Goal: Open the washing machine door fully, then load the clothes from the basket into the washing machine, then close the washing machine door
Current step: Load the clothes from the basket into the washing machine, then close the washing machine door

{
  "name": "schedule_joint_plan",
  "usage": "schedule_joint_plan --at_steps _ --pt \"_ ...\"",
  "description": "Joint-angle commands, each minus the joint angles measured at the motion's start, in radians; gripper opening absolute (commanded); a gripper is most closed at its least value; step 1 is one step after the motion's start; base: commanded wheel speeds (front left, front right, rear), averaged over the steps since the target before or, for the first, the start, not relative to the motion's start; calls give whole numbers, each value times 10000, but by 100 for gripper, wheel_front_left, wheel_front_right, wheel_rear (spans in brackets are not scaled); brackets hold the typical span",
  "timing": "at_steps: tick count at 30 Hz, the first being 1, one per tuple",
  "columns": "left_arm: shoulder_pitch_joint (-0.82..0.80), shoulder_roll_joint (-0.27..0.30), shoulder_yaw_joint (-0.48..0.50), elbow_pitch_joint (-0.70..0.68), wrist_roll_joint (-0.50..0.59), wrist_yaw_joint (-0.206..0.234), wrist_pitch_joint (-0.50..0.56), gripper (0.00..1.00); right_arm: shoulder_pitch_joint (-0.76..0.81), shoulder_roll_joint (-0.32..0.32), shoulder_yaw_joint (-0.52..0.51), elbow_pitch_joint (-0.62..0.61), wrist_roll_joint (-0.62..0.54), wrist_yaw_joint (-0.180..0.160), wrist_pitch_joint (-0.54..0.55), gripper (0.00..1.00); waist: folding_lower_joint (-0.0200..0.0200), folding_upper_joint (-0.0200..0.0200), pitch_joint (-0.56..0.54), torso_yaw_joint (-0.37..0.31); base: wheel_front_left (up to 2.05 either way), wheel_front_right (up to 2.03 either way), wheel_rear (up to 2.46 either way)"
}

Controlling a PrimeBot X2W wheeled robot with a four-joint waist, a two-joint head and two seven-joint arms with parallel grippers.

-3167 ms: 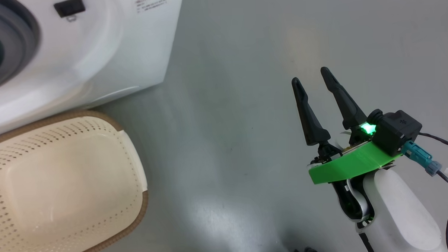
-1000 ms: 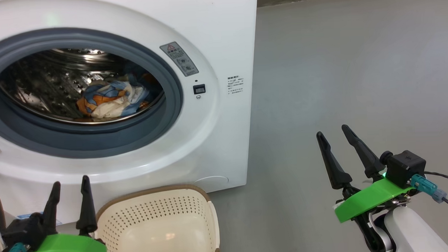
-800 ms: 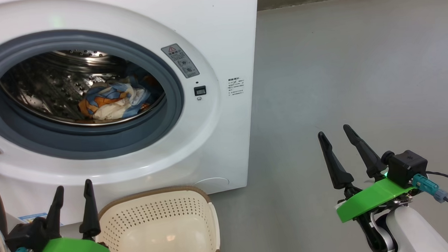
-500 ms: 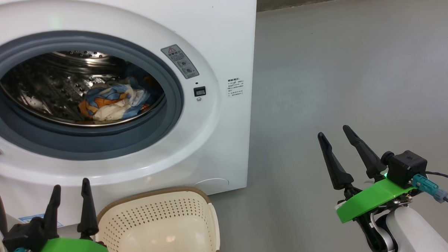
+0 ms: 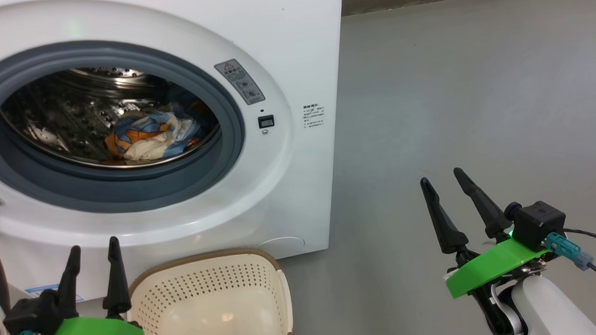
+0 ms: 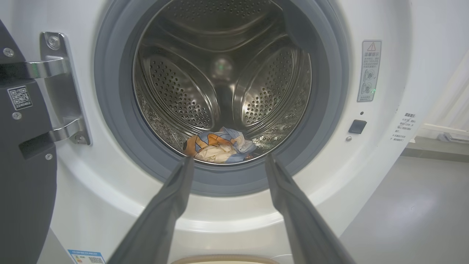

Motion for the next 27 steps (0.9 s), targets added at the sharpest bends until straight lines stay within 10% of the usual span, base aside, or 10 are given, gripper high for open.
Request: schedule_joint_plan --at_steps 1,27 --pt "-139 211 380 -210 130 -34 -64 100 -34 -46 158 -211 25 56 -80 100 0 0 4 5 0 0 0" --pt "-144 41 611 -197 152 -154 -65 100 -51 -24 155 -182 31 56 -80 100 0 0 1 6 -47 38 9"
